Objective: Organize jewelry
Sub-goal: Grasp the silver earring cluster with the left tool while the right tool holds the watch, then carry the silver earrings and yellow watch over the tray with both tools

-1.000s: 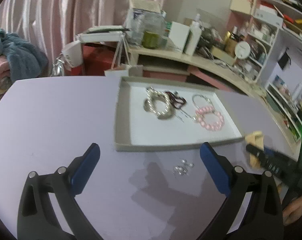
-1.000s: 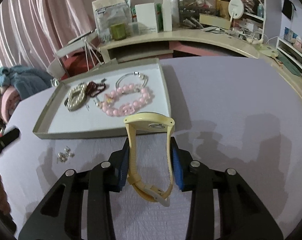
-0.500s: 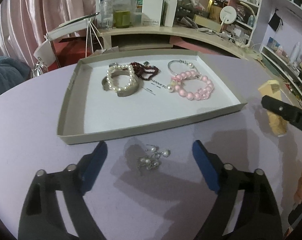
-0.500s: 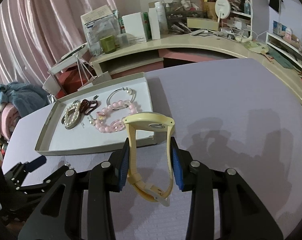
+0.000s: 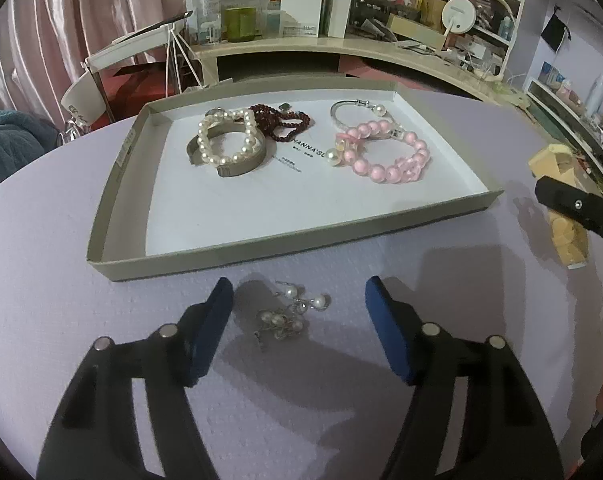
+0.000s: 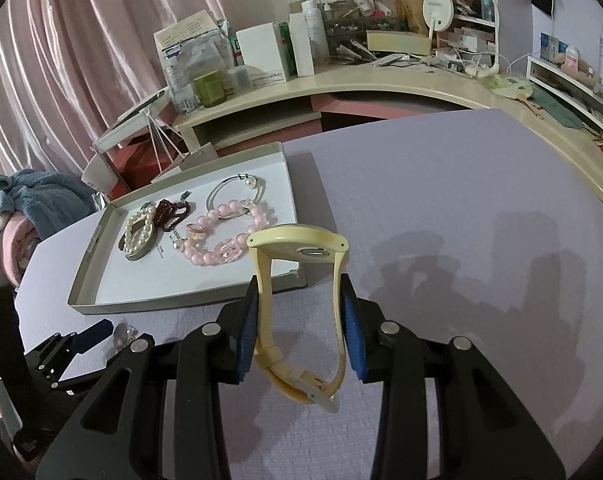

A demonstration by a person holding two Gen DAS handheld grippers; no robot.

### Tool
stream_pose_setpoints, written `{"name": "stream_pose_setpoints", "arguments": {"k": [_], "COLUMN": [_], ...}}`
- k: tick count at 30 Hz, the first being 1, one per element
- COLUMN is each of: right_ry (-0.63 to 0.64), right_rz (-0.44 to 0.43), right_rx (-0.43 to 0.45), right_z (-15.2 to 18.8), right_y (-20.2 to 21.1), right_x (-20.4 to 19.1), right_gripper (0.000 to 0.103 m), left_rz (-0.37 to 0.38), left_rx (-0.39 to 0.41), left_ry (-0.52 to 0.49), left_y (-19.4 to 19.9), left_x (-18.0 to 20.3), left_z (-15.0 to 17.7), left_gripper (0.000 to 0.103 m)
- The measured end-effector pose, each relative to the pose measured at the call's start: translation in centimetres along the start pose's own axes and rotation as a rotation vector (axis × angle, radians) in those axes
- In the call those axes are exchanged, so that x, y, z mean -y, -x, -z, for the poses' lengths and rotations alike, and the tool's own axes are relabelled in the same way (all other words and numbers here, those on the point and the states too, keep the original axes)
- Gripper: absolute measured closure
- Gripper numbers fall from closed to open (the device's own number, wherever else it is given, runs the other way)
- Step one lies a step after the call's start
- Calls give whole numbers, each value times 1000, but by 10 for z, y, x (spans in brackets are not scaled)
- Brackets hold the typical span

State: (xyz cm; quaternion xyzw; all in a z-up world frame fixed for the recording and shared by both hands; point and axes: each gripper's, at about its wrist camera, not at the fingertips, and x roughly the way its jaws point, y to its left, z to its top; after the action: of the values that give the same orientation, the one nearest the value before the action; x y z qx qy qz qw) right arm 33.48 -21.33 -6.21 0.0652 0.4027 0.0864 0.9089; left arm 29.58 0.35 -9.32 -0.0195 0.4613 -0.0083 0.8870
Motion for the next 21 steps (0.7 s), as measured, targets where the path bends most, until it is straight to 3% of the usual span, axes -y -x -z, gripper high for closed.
{"name": "stream_pose_setpoints", "arguments": {"k": [4,9,10,12,17,21], "right_ry": [-7,-15,-18,-18,-24,-25], "right_rz": [1,1,0,-2,-6,-18], "right_rx": [-2,-7,-9,-9,0,20], "right_z": [0,0,1,1,-2,-7], "right_y": [-1,-2,-2,-2,-1,4], "right_x": [1,1,1,0,1,-1], "right_gripper": [64,64,64,64,64,64], "left_rz": [-32,-31,-30,-41,22,75], "left_rx": [14,35,37,41,13,42], "left_ry": [-22,-45,-55,-76,-53,-28], "left_y": [-2,0,0,1,6,29], "left_x": [4,12,15,19,14,1], "left_z": [1,3,4,5,5,-3], "left_gripper": [46,92,96,96,97,97]}}
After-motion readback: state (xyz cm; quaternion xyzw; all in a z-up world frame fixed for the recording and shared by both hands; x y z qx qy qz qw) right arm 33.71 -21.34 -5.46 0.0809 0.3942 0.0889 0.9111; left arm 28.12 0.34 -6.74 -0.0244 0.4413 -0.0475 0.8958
